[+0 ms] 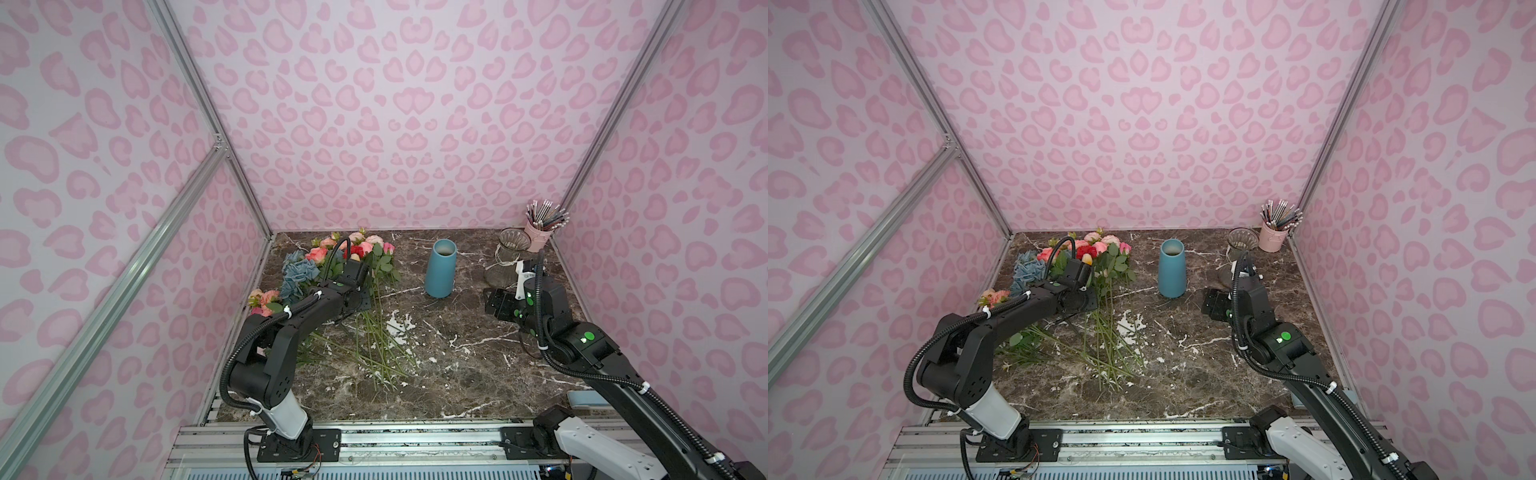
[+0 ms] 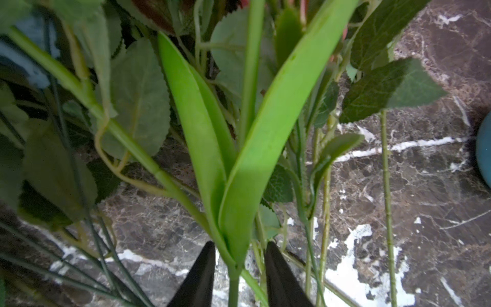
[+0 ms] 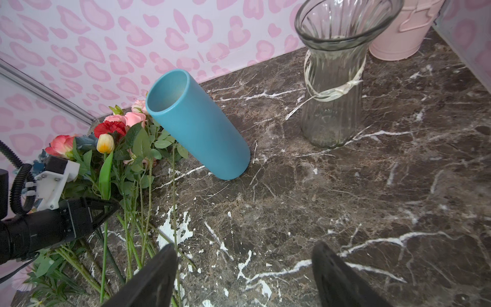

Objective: Place the pink flowers into the vase
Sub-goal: Pick up the flower at the center of the board.

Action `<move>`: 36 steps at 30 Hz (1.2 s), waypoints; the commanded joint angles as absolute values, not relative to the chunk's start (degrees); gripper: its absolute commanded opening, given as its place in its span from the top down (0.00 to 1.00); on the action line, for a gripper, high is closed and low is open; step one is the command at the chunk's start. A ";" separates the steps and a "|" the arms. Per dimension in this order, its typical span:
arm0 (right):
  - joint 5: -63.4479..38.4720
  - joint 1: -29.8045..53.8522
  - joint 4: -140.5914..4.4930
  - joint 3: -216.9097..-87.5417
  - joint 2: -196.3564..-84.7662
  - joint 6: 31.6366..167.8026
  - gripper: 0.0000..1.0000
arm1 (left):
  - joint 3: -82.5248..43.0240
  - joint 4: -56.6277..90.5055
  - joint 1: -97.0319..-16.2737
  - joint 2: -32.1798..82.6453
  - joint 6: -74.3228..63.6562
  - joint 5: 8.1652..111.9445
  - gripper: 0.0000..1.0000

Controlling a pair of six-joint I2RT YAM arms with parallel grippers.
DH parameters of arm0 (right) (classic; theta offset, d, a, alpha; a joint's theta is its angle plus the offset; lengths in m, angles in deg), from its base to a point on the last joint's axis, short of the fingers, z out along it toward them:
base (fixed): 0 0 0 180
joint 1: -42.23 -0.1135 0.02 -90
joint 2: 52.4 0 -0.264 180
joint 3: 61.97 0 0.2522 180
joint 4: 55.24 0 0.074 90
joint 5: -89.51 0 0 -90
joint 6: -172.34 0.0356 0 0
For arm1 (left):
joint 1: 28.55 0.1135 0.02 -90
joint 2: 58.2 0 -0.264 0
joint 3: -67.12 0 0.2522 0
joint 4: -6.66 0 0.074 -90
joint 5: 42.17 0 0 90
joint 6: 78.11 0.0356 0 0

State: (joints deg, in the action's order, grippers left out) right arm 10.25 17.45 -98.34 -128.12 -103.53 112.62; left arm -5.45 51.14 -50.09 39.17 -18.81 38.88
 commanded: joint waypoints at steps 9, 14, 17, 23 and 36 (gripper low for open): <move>8.61 18.65 -97.39 -128.95 -103.72 111.28 0.17 | -7.44 51.47 -50.41 34.47 -19.10 34.81 0.96; 9.56 18.61 -98.05 -129.97 -103.47 111.29 0.17 | -10.31 52.27 -50.39 29.92 -16.65 35.35 0.96; 12.02 18.67 -99.35 -131.07 -103.05 111.68 0.18 | -13.40 50.58 -51.16 26.39 -12.65 41.20 0.96; 19.48 19.61 -101.89 -132.67 -100.93 116.46 0.18 | -33.27 60.12 -63.49 30.25 -2.47 37.95 0.96; 36.04 19.81 -104.55 -134.72 -90.09 125.41 0.29 | -65.70 73.29 -85.46 54.94 8.21 37.11 0.96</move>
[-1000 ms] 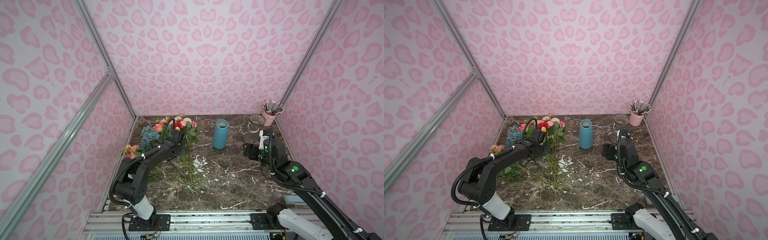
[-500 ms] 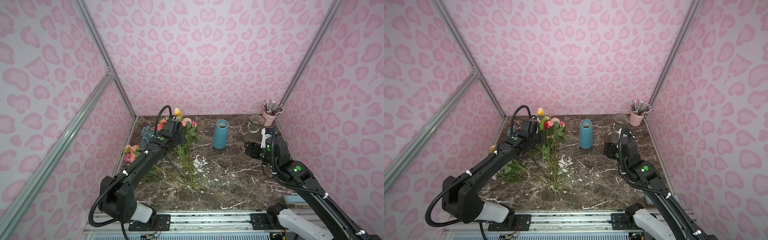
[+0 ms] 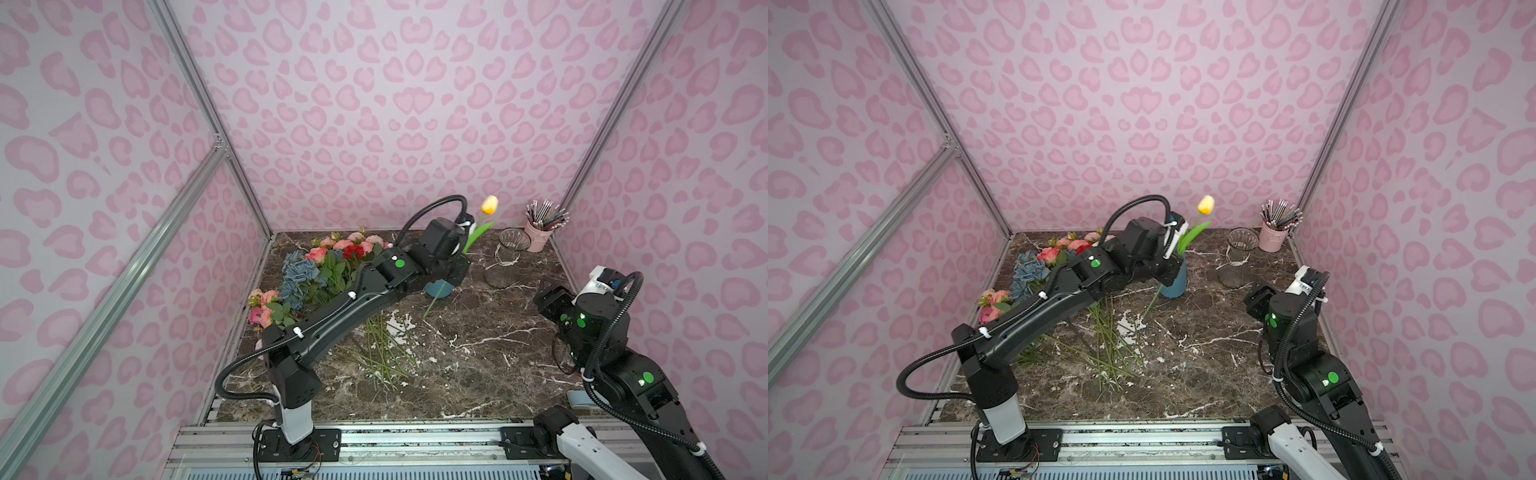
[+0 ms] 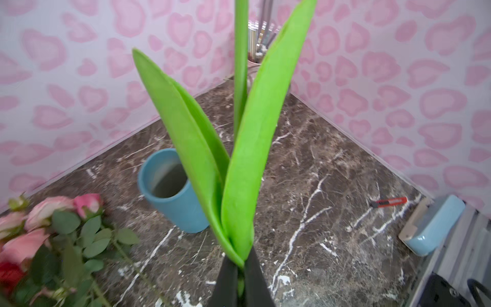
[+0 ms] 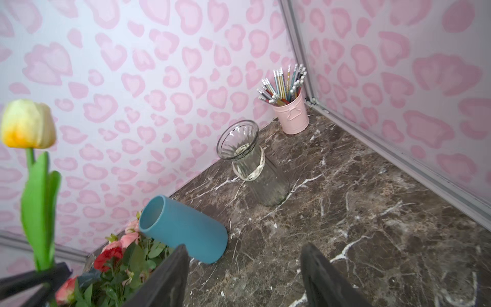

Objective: Place the pink flowers into the vase
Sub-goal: Pick up the flower at the center of the board, then place the flower at the center of the board.

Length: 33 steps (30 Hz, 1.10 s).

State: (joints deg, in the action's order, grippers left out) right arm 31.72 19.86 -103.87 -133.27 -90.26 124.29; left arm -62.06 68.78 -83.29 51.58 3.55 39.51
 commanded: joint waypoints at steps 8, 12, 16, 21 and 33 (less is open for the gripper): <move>39.60 19.81 -106.88 -137.24 -87.43 125.17 0.29 | -74.33 74.57 -92.13 67.13 14.19 39.35 0.96; 39.79 19.78 -107.32 -137.55 -87.04 125.86 0.29 | -74.82 73.66 -93.10 72.42 16.24 37.81 0.96; 39.48 19.81 -107.15 -137.23 -87.03 126.85 0.29 | -75.12 71.75 -93.33 77.91 16.72 36.29 0.96; 39.83 19.79 -106.54 -137.24 -87.28 126.46 0.30 | -75.30 68.21 -93.59 82.06 17.02 33.46 0.96; 40.14 19.81 -106.64 -137.35 -87.64 126.64 0.26 | -70.04 61.11 -93.55 81.50 16.02 28.10 0.36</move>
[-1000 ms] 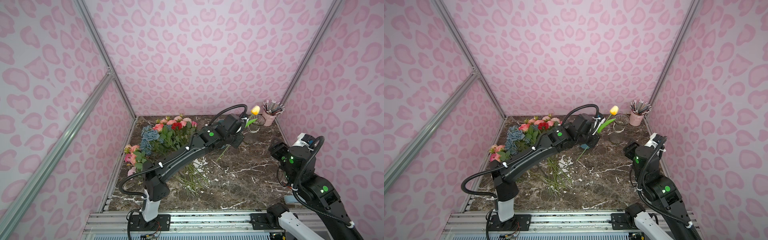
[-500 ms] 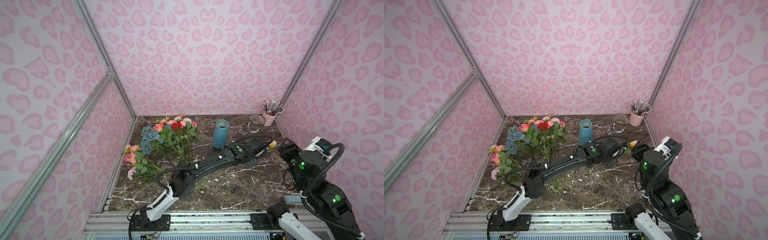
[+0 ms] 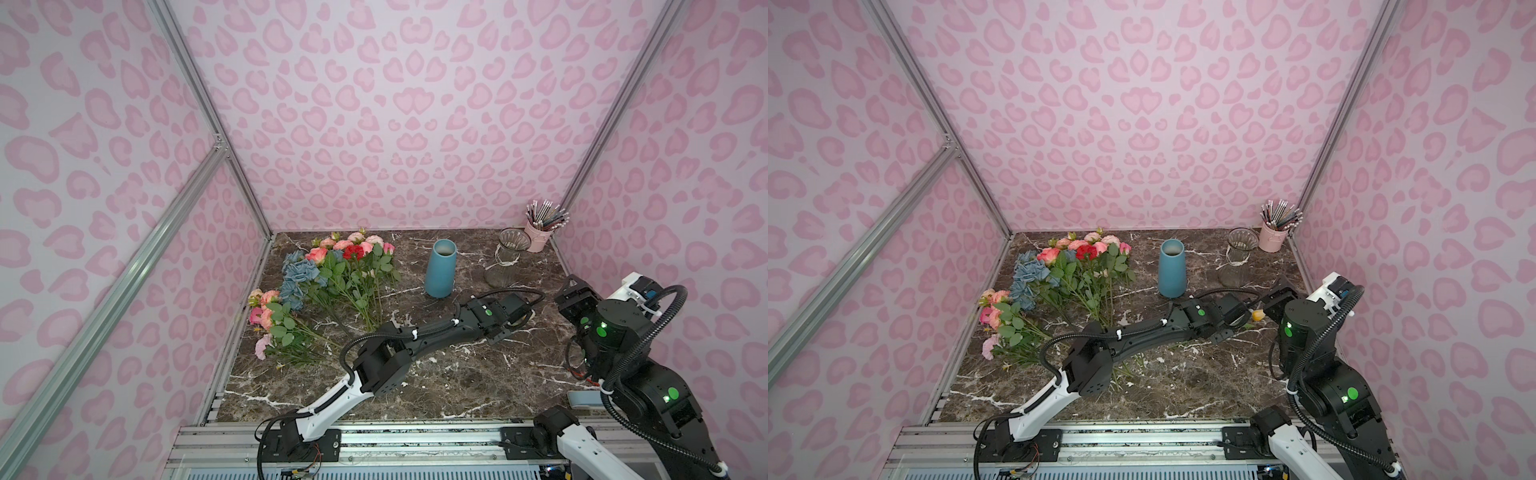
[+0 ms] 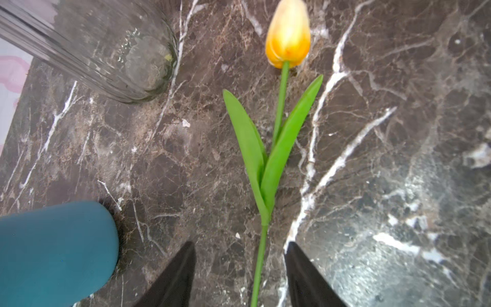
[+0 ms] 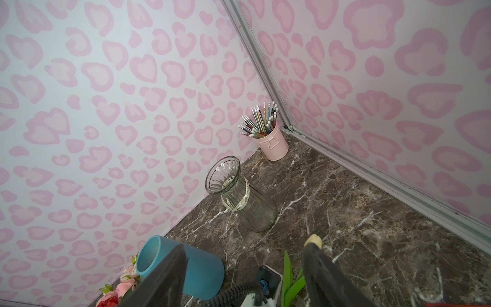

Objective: Place the pink flowers into the vase
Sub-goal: Place the flower at the center of the board, then pick up the flower at the center of the board.

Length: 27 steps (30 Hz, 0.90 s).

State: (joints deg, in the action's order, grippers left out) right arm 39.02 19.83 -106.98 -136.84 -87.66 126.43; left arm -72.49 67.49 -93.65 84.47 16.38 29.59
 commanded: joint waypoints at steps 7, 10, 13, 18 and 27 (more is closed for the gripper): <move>38.01 19.79 -105.83 -137.72 -89.45 124.33 0.25 | -61.22 56.65 -93.51 68.16 12.91 28.29 0.37; 36.04 19.86 -106.24 -138.69 -91.93 123.09 0.24 | -52.68 53.37 -92.35 57.41 10.54 28.11 0.40; 33.69 19.73 -106.45 -139.45 -93.94 121.89 0.24 | -45.14 52.51 -88.62 46.92 5.75 30.37 0.43; 29.48 19.64 -105.33 -139.12 -96.05 119.74 0.26 | -34.27 52.96 -78.84 33.25 -2.79 31.50 0.51; 26.84 18.67 -104.20 -137.65 -97.61 118.49 0.27 | -19.82 54.52 -58.54 32.41 -18.41 32.95 0.52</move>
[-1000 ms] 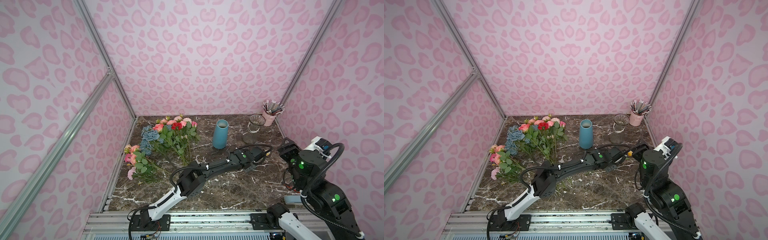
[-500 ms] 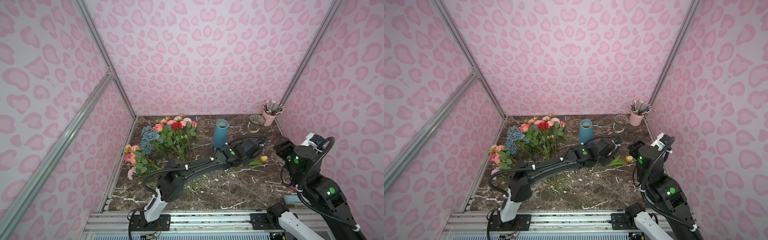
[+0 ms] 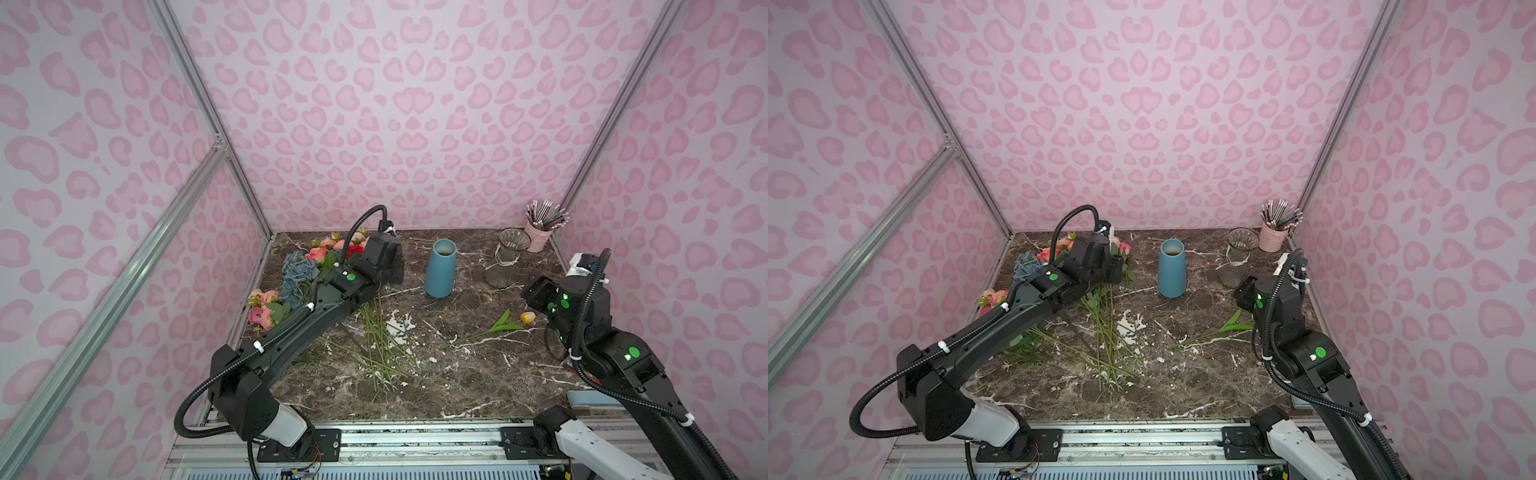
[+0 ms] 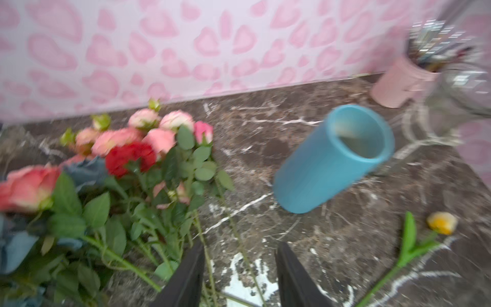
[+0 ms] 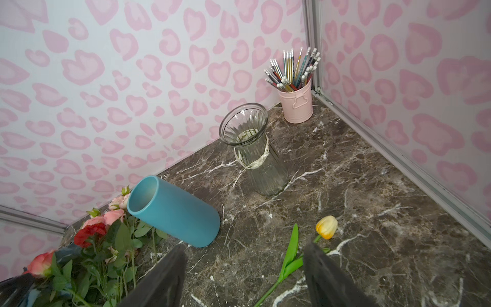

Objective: Place the pink flowers into the vase
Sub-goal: Pick up the flower at the center of the board.

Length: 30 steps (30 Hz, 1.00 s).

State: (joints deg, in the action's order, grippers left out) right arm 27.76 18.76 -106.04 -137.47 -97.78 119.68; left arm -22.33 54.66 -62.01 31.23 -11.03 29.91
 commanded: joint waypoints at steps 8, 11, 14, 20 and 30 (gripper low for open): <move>25.51 18.74 -105.23 -137.92 -98.62 117.23 0.27 | -11.77 47.49 -50.33 34.71 -23.95 39.61 0.50; 24.54 18.72 -104.66 -137.36 -98.80 117.06 0.27 | -11.77 45.32 -48.39 36.97 -24.77 42.91 0.52; 24.31 18.67 -104.42 -137.19 -98.90 117.06 0.27 | -11.99 43.25 -46.73 39.27 -25.75 45.55 0.53; 24.38 18.68 -104.42 -137.19 -99.07 116.52 0.27 | -13.13 40.07 -45.69 42.97 -27.03 47.88 0.56; 24.19 18.70 -104.68 -136.73 -98.86 116.70 0.27 | -13.30 37.12 -45.69 46.49 -28.68 49.14 0.73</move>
State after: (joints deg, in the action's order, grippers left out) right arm 23.96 18.72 -105.75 -136.75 -99.20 116.95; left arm -12.69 40.32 -45.64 45.79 -27.90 48.91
